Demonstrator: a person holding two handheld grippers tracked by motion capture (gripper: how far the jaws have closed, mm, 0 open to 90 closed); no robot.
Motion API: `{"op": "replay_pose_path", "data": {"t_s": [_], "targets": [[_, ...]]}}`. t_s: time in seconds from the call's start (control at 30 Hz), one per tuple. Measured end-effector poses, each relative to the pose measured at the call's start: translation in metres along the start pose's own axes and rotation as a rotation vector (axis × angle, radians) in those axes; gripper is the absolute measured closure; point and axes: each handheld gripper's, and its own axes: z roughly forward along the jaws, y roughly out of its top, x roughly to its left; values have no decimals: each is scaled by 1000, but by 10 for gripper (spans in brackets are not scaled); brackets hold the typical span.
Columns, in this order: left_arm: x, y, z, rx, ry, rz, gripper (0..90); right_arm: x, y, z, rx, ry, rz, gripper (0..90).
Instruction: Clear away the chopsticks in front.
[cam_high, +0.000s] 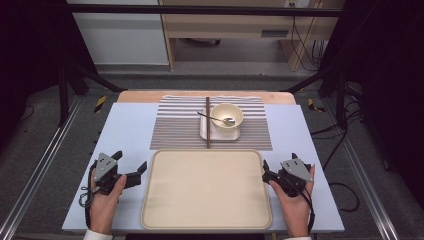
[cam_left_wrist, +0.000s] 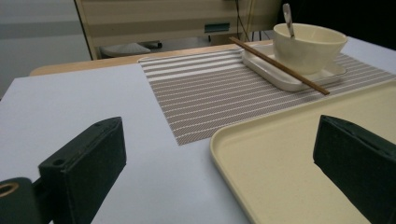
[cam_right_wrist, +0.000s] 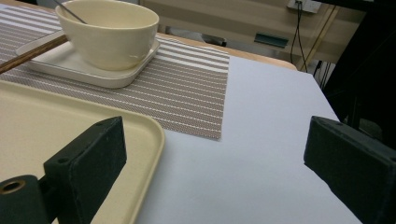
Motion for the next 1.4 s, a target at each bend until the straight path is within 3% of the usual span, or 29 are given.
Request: {"op": "replay_pose_path", "data": {"t_s": [0.13,0.2,0.33,0.5,0.57,0.67,0.77,0.8,1.13,1.3,1.4], "targets": [[-3,6,-1,1,7,5,27,-2,-1,-2,-1,-12,8,64],[-13,17,4,41,-10,74,27,-4,-2,-7,-14,-26,6,67],[-24,29,11,56,-41,96,33,-5,-3,-9,-18,-18,11,70],[-36,48,31,105,-83,104,42,-8,-7,-20,-35,-1,11,51],[-44,61,42,111,-88,152,42,-7,-7,-22,-42,11,5,43],[-50,69,49,106,-87,167,44,-6,-6,-23,-53,13,-7,45],[-59,81,61,112,-115,159,43,-5,-6,-21,-40,7,-15,52],[-65,89,71,123,-124,193,43,-5,-6,-21,-40,8,-16,57],[-83,108,110,172,-178,195,62,-7,-7,-21,-39,-12,-5,74],[-91,105,130,190,-193,158,101,-5,-7,-20,-32,-13,-11,82],[-95,101,144,206,-175,143,110,-4,-7,-21,-38,-8,-16,84]]}}
